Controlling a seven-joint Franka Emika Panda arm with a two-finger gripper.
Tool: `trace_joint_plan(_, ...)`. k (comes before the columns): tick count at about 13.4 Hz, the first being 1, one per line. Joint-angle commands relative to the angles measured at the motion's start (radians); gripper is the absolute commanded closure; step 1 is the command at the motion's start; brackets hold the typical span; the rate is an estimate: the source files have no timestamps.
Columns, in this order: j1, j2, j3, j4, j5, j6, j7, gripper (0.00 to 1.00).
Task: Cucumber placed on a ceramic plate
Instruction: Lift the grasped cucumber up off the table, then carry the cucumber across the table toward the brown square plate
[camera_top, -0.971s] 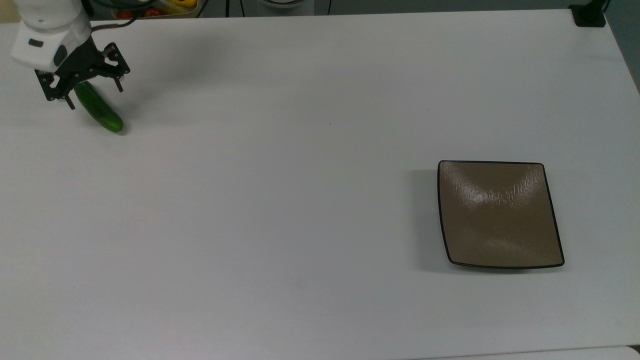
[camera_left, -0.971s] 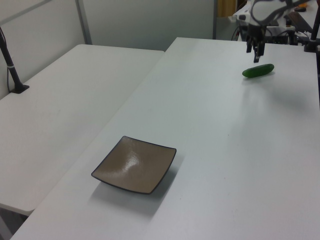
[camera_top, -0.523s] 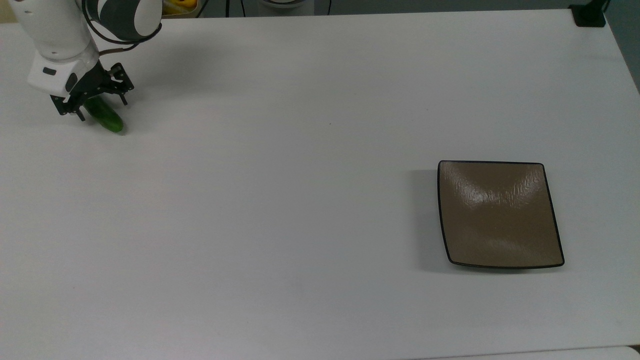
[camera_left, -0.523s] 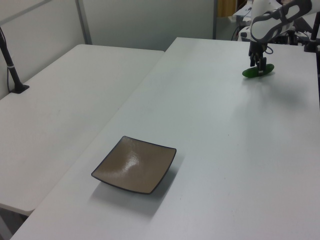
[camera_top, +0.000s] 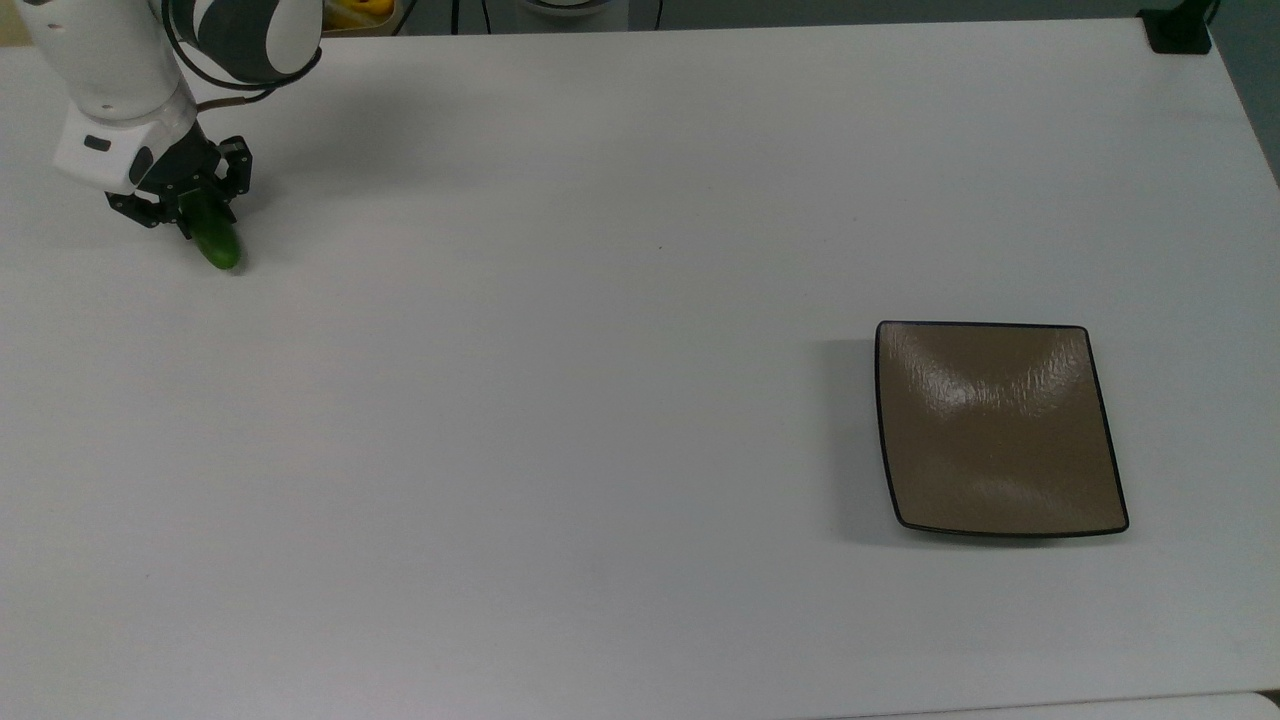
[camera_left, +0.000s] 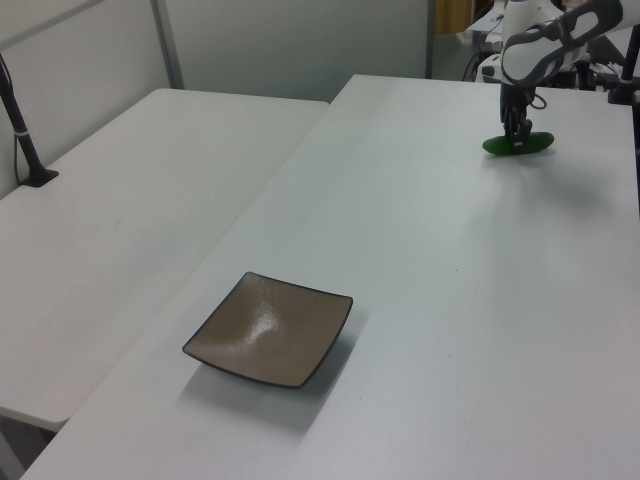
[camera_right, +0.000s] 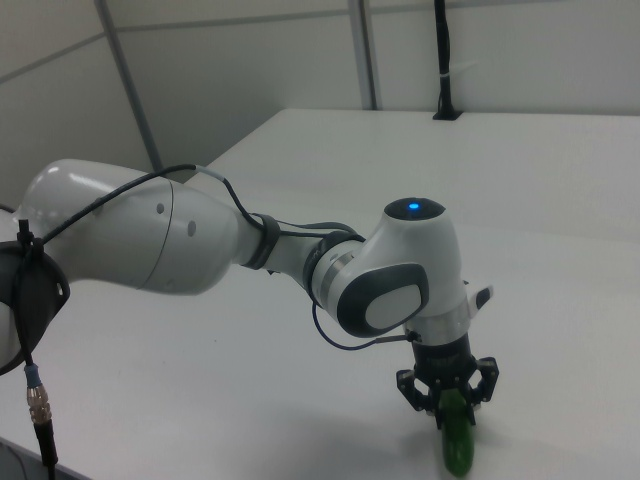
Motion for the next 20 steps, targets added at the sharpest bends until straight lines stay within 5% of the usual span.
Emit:
trace_joint_plan(1, 0.004, -0.014, -0.010, -0.013, -0.013, 0.015, -0.012, 0.91)
trace_joint_plan(8, 0.038, -0.245, -0.008, 0.032, 0.008, -0.328, 0.014, 0.87)
trace_joint_plan(13, 0.177, -0.335, -0.005, 0.179, 0.069, -0.604, 0.374, 0.88)
trace_joint_plan(20, 0.406, -0.321, 0.010, 0.268, 0.145, -0.609, 0.779, 0.87)
